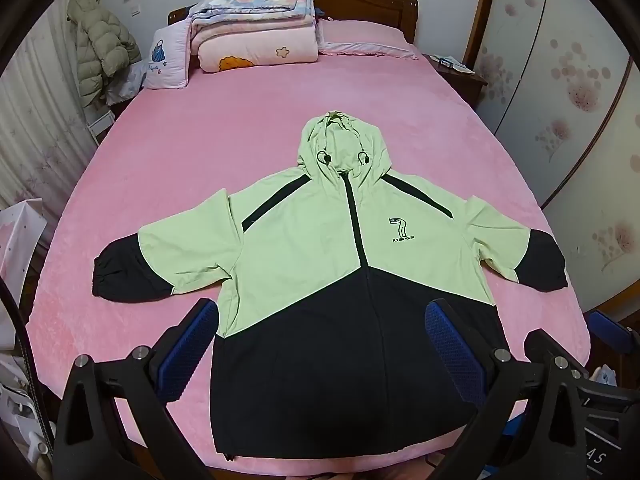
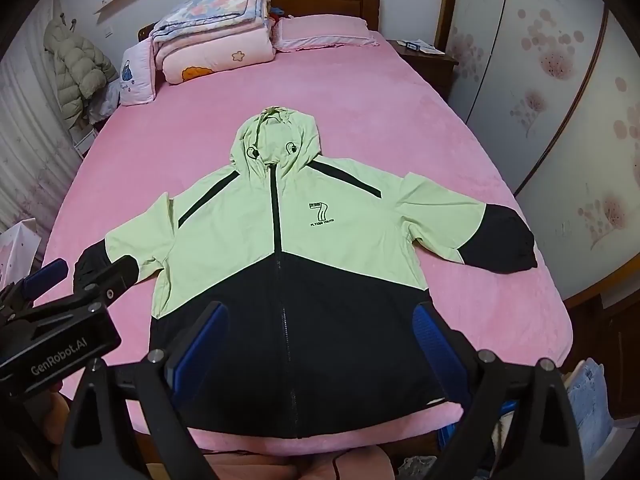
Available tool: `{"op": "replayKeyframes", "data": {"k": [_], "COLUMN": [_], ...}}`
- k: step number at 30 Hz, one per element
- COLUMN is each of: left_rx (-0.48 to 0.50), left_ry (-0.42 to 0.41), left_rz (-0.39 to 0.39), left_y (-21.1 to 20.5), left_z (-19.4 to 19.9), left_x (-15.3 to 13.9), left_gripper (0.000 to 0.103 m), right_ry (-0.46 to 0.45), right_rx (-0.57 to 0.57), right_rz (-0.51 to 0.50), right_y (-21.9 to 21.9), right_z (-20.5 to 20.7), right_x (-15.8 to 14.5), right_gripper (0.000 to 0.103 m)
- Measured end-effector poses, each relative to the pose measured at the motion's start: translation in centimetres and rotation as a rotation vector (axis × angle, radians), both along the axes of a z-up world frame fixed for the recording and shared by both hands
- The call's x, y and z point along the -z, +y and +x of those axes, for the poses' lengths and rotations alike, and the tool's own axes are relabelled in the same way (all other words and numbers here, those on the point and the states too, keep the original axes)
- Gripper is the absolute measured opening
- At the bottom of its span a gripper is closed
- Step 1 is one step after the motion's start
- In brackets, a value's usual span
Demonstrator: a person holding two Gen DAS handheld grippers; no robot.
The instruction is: Fold large clothes
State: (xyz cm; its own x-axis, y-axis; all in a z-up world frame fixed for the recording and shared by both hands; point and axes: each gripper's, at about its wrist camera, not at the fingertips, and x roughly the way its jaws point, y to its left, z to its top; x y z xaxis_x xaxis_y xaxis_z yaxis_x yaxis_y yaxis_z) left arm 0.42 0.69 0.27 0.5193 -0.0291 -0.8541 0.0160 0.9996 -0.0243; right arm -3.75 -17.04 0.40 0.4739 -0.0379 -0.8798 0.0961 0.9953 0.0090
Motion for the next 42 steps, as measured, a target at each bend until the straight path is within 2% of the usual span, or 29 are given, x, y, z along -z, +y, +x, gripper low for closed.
{"op": "replayKeyframes", "data": {"k": [23,25,30,34,42], "left_rx": [0.017,0.019,0.028,0.036,0.065], "left_ry": [-0.007,-0.011,-0.017,-0.032,-0.056], "left_rz": [-0.009,-0.012,-0.019,-0.02,-0.014], "left_y": [-0.27,-0.05,0.22,0.22,-0.17], "left_z": [-0.02,-0.1,0.04,0.05,-0.11], "left_x": [0.28,0.23,0.12,-0.08,-0.49], "left_gripper": [0.103,0.103,0.103,0.103,0.103], "right_ry": [0.011,-0.013,0.016,-0.017,-0.009], "right_rx": [0.041,0.047,0.052,0.064,0.083], "right_rz": [-0.001,0.006,-0.007,-0.025,-0.023], "right_y": [0.12,-0.01,-0.02,-0.17,-0.27], "right_z": [-0.69,-0.64,-0.52,-0.58,-0.63], "right_x": [-0.38,-0.39,-0.4,-0.51,-0.96], "right_gripper": [0.094,0.094,0.094,0.094,0.094]}}
